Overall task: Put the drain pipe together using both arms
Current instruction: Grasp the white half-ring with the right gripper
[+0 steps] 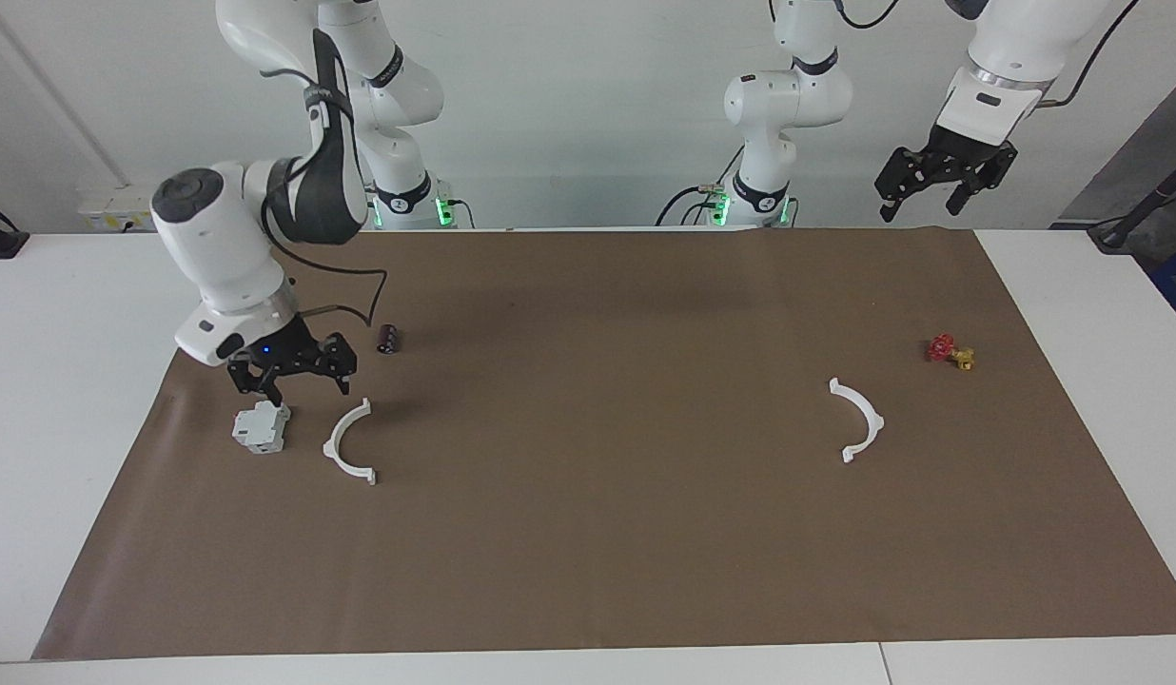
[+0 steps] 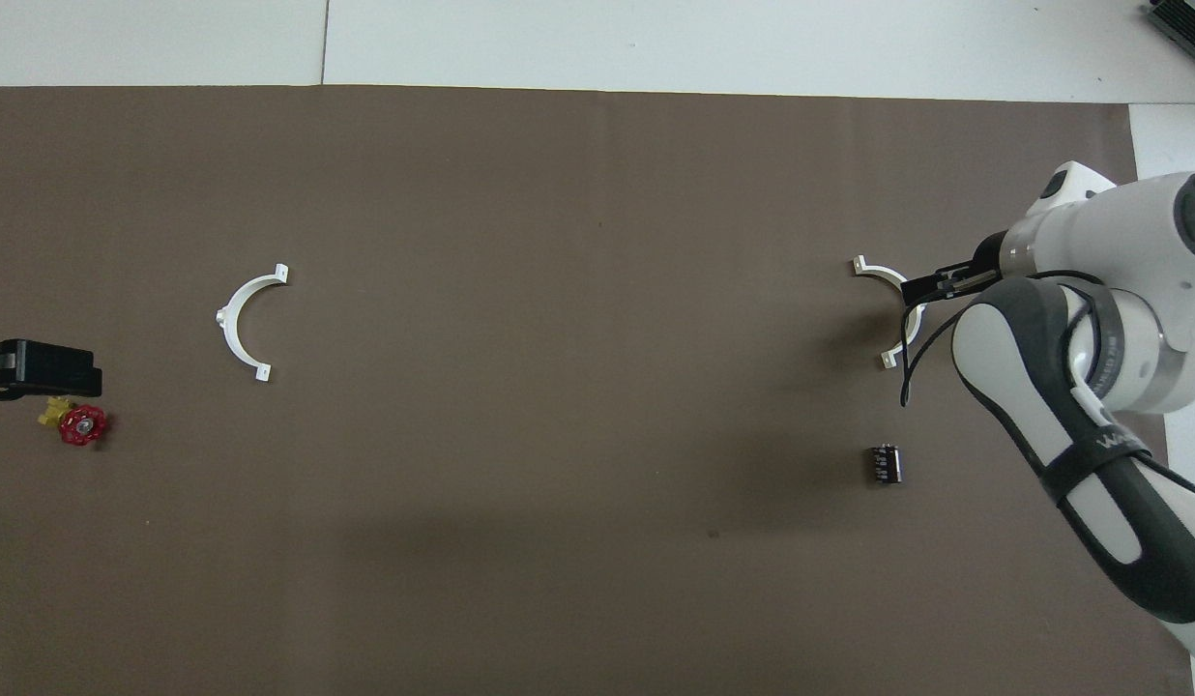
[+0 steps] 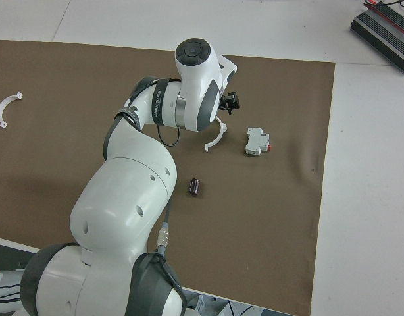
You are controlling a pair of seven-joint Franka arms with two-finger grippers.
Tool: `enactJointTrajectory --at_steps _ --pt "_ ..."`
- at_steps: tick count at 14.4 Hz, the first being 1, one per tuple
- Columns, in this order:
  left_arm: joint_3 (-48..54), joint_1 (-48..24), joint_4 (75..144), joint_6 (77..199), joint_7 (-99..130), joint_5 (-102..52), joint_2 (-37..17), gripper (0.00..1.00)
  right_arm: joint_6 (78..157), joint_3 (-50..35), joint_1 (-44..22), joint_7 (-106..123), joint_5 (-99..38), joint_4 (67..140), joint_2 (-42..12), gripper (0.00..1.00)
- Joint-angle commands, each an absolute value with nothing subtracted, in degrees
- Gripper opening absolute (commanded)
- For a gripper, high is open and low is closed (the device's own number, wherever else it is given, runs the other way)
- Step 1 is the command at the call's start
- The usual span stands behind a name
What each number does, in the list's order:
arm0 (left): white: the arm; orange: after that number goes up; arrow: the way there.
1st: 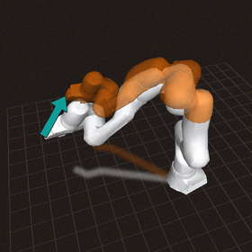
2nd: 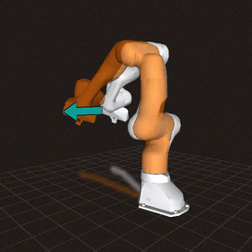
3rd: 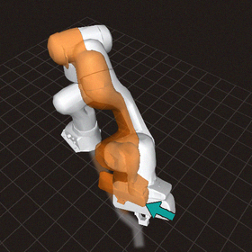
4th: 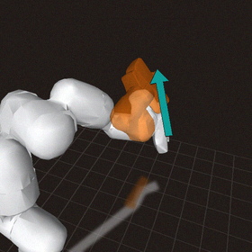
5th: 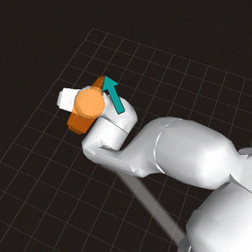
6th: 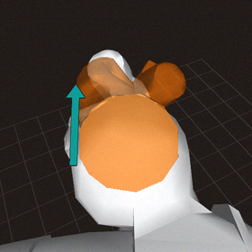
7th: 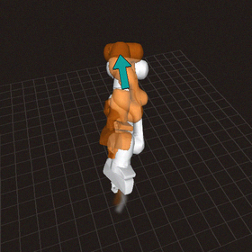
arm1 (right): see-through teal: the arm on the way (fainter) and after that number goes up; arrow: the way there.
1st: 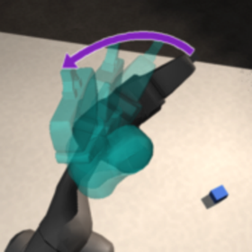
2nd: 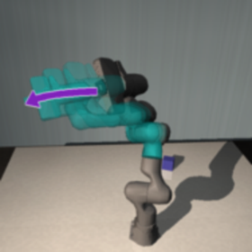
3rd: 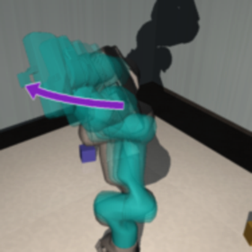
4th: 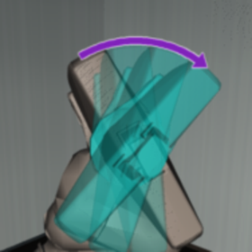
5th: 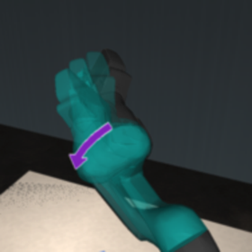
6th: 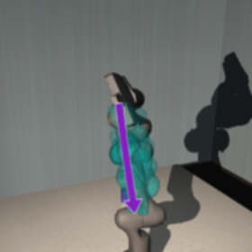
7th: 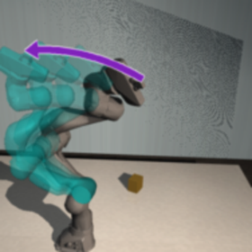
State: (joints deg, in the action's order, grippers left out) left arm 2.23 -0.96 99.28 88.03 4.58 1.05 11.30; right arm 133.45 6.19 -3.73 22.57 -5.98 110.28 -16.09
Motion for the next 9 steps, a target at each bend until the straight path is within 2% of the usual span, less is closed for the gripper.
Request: enactJointTrajectory --at_steps 1,4,9 --pt "2.3 -0.7 99.6 87.4 4.0 0.2 12.2 1.00 137.2 6.0 -1.9 32.7 -11.2 112.0 -18.0 1.00" --pt "2.4 -0.8 99.8 87.5 4.0 0.2 12.3 1.00 139.3 6.0 -0.6 38.8 -13.0 112.1 -21.3 1.00" --pt "2.3 -0.7 99.8 87.8 4.0 0.2 12.3 1.00 139.0 6.1 -1.0 39.6 -13.1 113.1 -21.0 0.99"
